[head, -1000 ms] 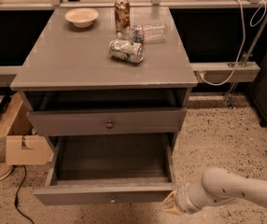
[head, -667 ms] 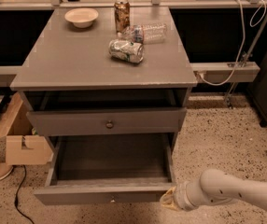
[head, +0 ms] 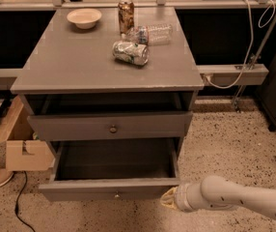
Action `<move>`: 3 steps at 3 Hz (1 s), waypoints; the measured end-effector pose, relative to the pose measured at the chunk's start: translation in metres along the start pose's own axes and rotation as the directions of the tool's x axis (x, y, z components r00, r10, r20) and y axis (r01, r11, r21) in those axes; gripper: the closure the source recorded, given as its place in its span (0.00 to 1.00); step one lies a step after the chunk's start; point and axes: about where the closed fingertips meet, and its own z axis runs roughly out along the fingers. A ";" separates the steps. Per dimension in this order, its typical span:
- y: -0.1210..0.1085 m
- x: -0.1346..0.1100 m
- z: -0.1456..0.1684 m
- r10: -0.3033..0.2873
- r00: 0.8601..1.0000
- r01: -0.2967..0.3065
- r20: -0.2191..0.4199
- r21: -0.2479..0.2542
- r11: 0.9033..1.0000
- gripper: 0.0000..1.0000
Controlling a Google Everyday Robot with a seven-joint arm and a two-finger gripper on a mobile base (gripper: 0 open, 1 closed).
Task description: Close middle drawer
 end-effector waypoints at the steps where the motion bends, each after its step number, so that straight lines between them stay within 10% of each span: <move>1: 0.000 0.000 0.001 -0.003 1.000 0.003 0.001 0.001 1.000 1.00; 3: -0.027 -0.012 0.010 -0.107 0.994 0.106 0.006 0.045 0.993 1.00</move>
Offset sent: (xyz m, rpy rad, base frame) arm 0.0476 0.0137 0.0062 -0.0429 -0.1670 0.1044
